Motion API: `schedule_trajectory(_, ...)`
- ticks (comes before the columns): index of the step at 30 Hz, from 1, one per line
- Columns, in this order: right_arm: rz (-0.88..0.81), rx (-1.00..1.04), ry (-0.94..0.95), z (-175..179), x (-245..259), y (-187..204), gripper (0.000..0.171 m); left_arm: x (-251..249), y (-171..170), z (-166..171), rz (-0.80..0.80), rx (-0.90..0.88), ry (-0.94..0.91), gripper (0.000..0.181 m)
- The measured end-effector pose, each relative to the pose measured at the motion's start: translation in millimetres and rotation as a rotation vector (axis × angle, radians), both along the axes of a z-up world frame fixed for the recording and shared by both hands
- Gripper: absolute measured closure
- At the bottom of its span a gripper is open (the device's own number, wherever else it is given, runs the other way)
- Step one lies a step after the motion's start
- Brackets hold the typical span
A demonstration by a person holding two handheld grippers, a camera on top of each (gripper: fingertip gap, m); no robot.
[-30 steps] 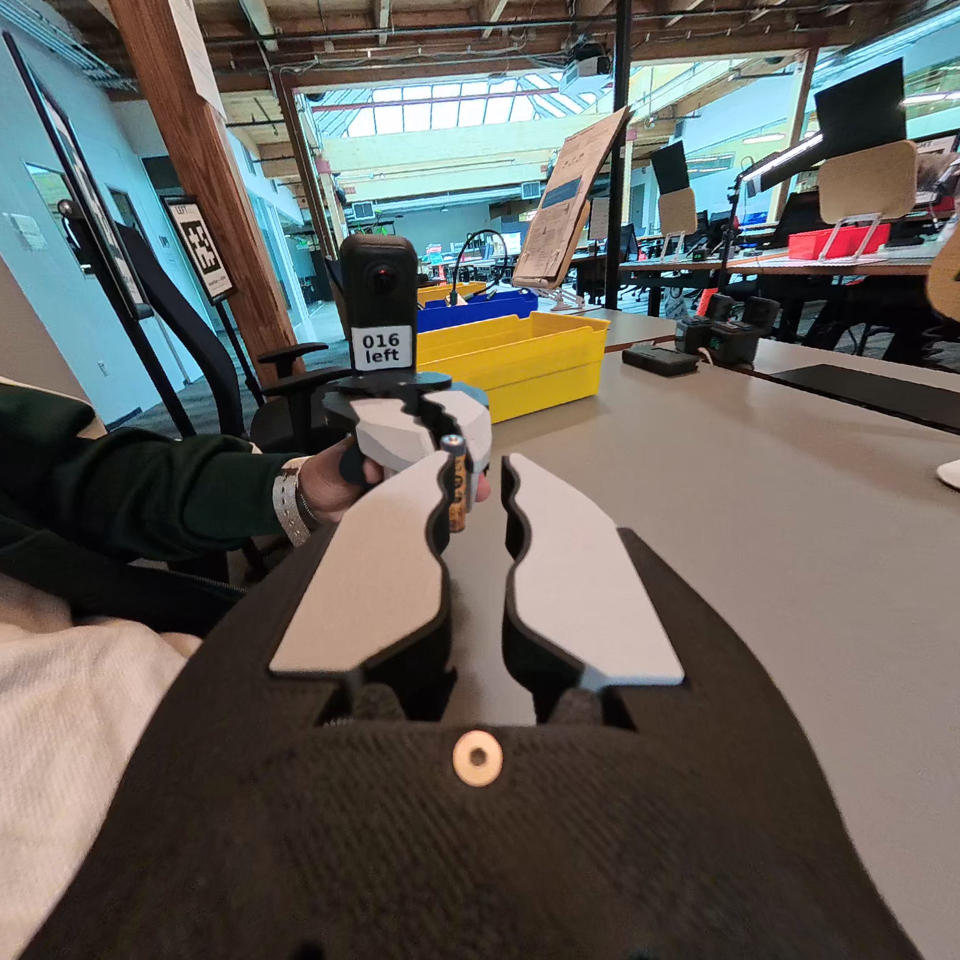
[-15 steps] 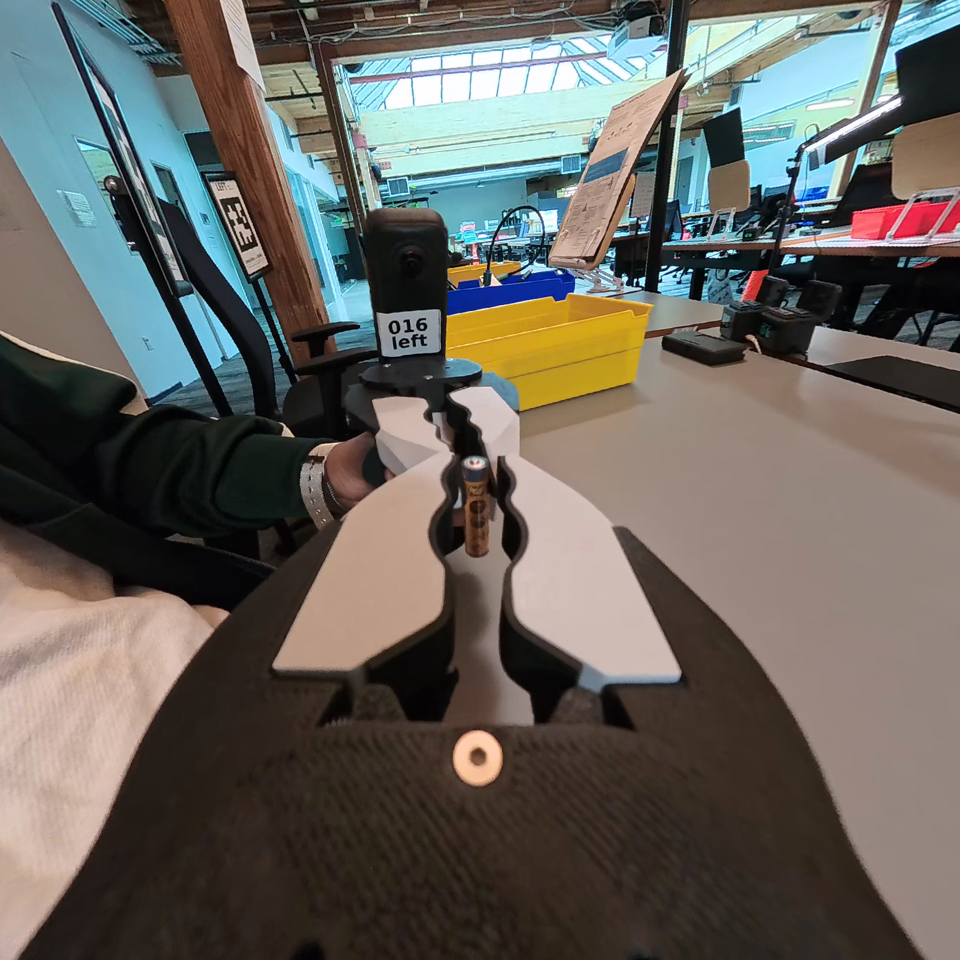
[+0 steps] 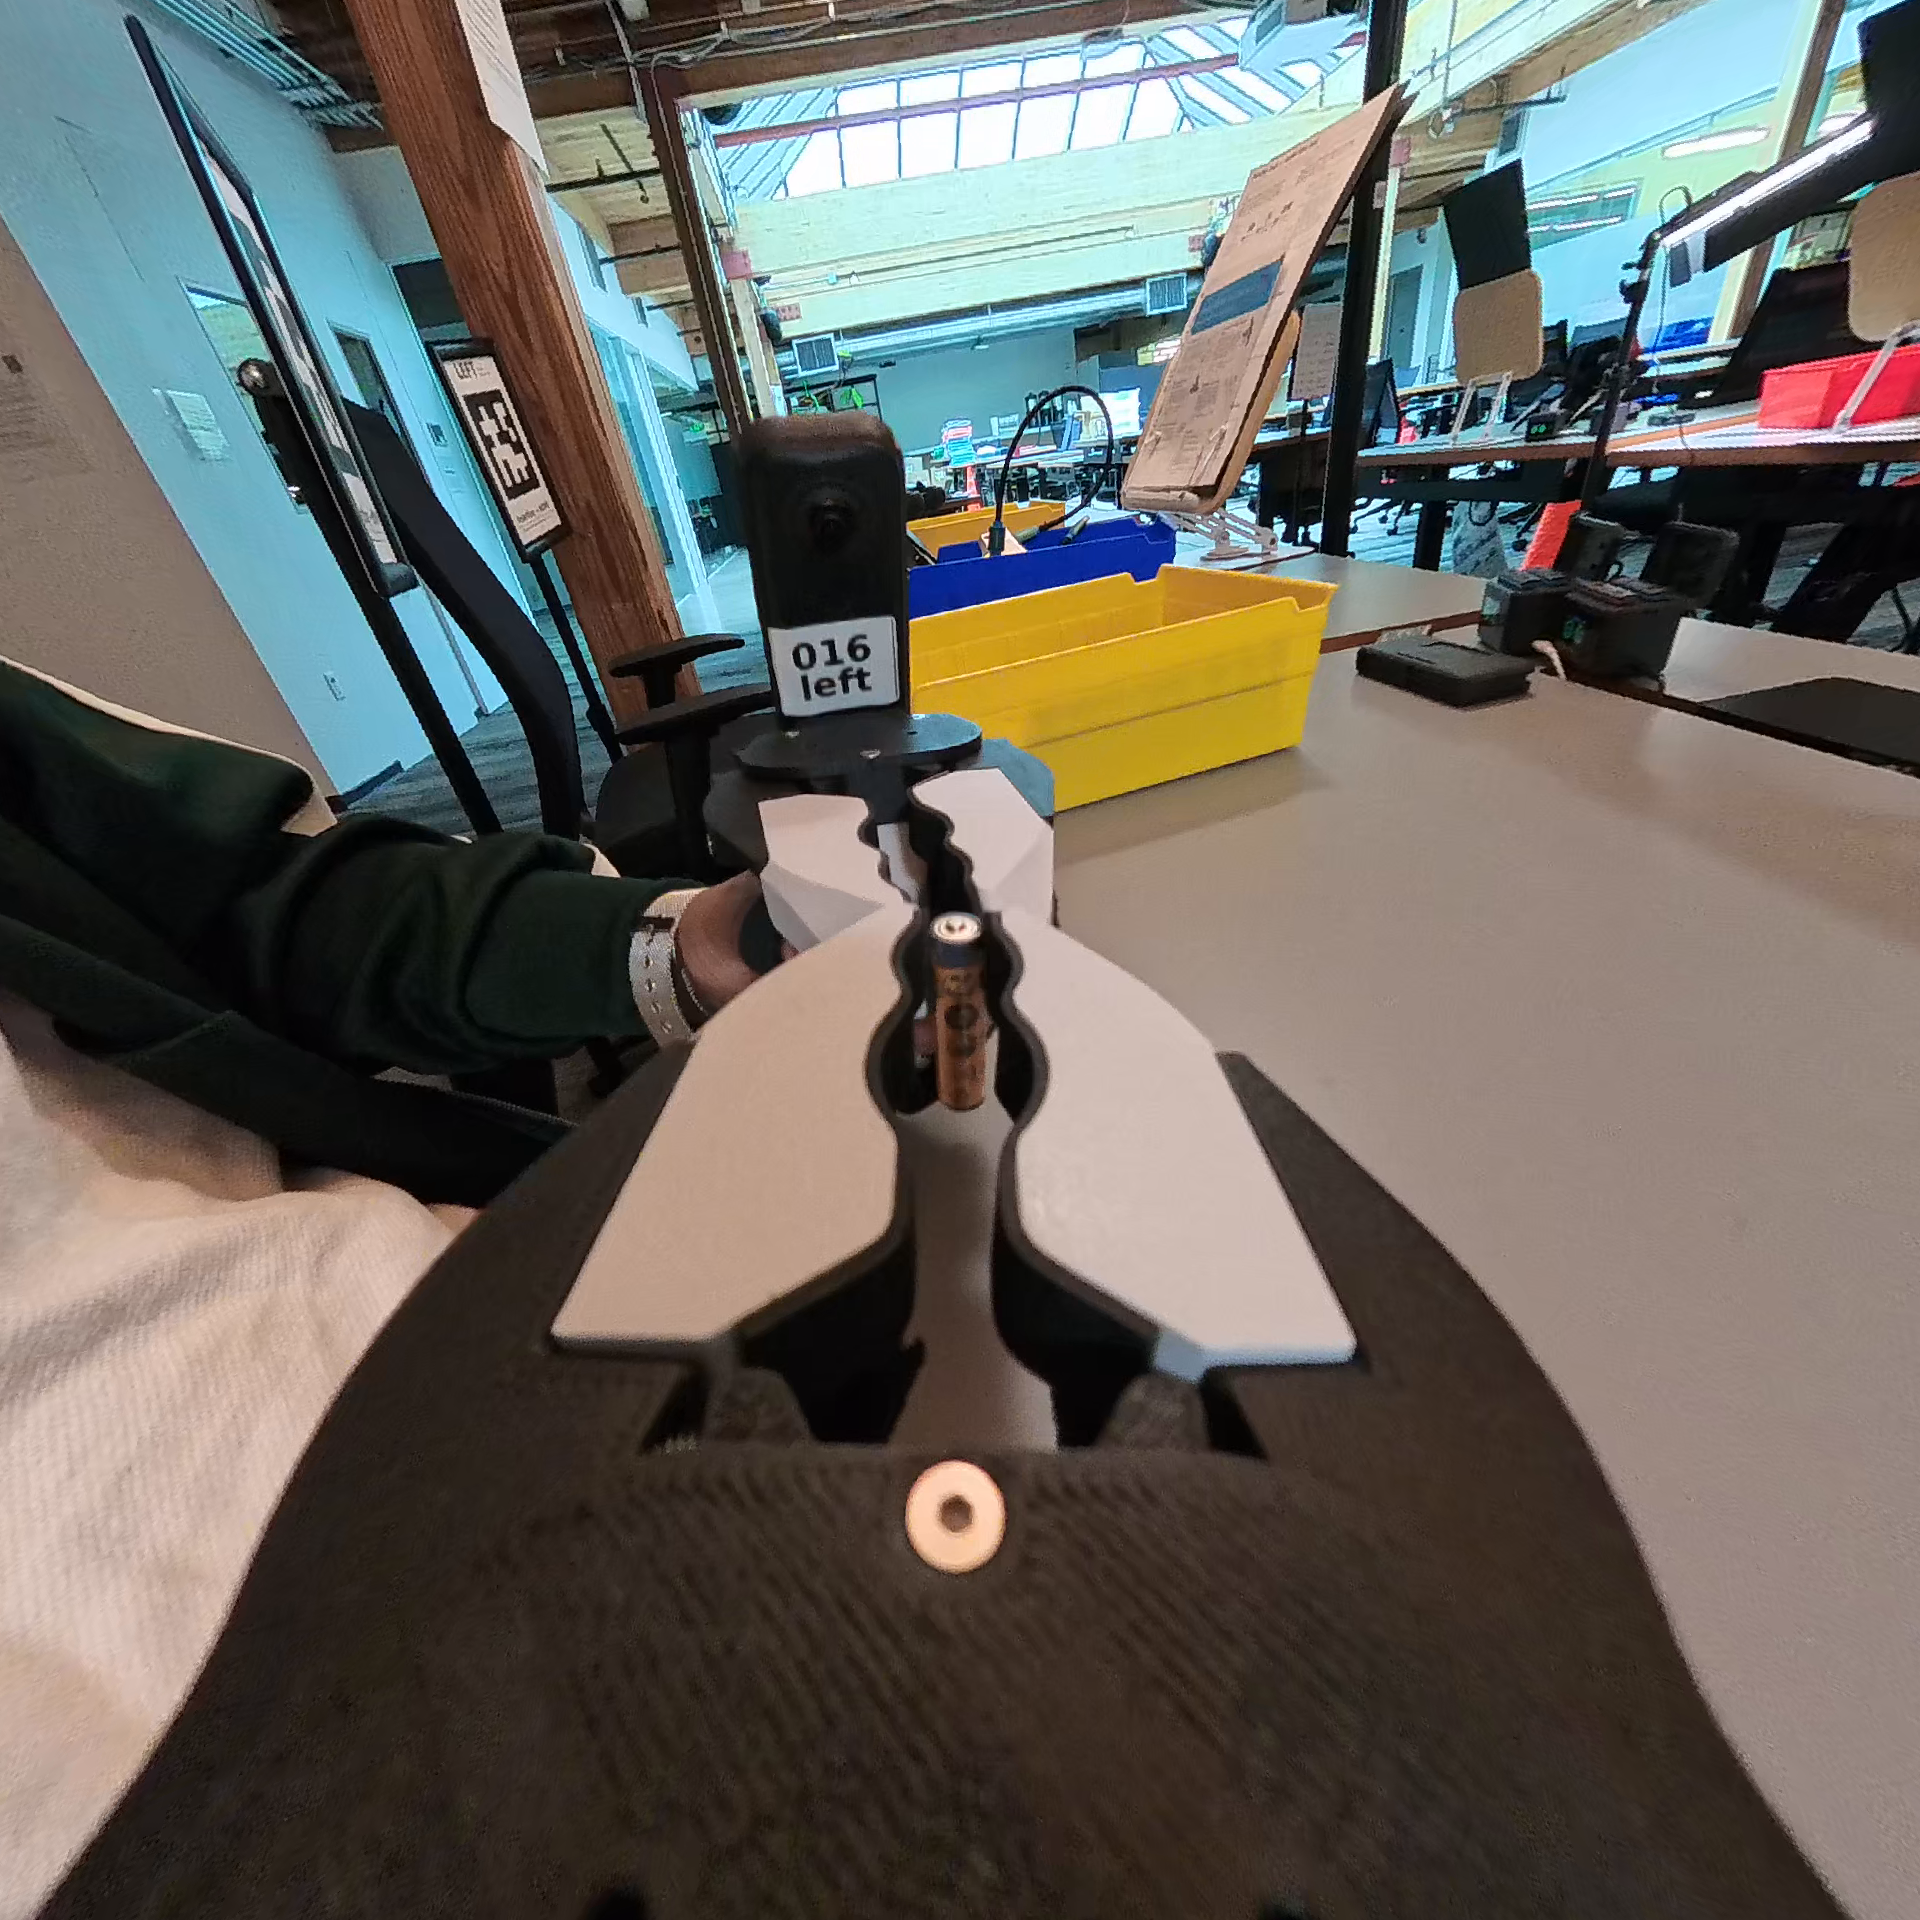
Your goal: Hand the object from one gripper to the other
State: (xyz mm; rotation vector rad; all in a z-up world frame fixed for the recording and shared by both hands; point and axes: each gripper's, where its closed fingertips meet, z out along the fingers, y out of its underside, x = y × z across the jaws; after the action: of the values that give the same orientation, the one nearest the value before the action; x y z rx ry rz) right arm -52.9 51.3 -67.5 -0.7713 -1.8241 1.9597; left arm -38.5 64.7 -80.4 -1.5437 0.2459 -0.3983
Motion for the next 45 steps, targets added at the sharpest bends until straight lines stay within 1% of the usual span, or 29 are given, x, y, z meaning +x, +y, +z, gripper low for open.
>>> schedule_trajectory(3,-0.007,-0.018,0.002,2.7,-0.2,2.4,0.161,-1.1,1.6,0.5,0.011,0.006,-0.006,0.155)
schedule_trajectory(7,-0.018,-0.048,0.01,8.2,0.2,8.3,0.161,0.1,4.1,-2.7,0.009,-0.008,-0.006,0.146)
schedule_trajectory(10,-0.026,-0.068,0.016,12.3,0.8,13.6,0.161,1.6,7.5,-10.8,-0.003,-0.052,-0.018,0.14)
schedule_trajectory(14,-0.031,-0.082,0.023,15.5,1.8,18.5,0.161,6.3,8.9,-18.8,-0.023,-0.094,0.008,0.148)
schedule_trajectory(21,-0.002,-0.081,0.01,14.4,3.9,13.0,0.161,6.2,9.2,-17.4,-0.02,-0.083,0.002,0.155)
schedule_trajectory(22,0.001,-0.077,0.009,13.7,4.1,11.4,0.161,5.6,8.9,-16.7,-0.019,-0.081,-0.003,0.158)
schedule_trajectory(24,0.004,-0.068,0.01,12.7,4.2,8.9,0.161,7.8,6.7,-16.2,-0.044,-0.081,-0.008,0.172)
schedule_trajectory(27,-0.003,-0.079,0.033,15.6,4.1,9.0,0.161,8.6,6.2,-13.3,-0.054,-0.075,-0.034,0.172)
schedule_trajectory(28,-0.024,-0.082,0.063,18.1,2.9,11.0,0.157,7.9,5.8,-10.3,-0.055,-0.062,-0.052,0.172)
schedule_trajectory(30,-0.097,-0.088,0.124,23.2,-2.4,18.3,0.129,5.9,3.9,-3.8,-0.061,-0.031,-0.099,0.172)
schedule_trajectory(31,-0.12,-0.091,0.138,24.5,-3.9,21.1,0.124,3.7,3.1,-1.9,-0.058,-0.022,-0.117,0.172)
schedule_trajectory(36,-0.083,-0.085,0.098,18.0,-3.2,15.0,0.132,-2.9,0.4,4.8,-0.044,0.023,-0.151,0.172)
schedule_trajectory(42,-0.056,-0.021,0.091,10.0,-1.6,1.0,0.148,4.2,1.4,3.8,-0.064,0.029,-0.117,0.172)
schedule_trajectory(45,-0.041,-0.004,0.089,8.0,0.0,-1.9,0.161,5.2,2.7,2.2,-0.058,0.023,-0.104,0.172)
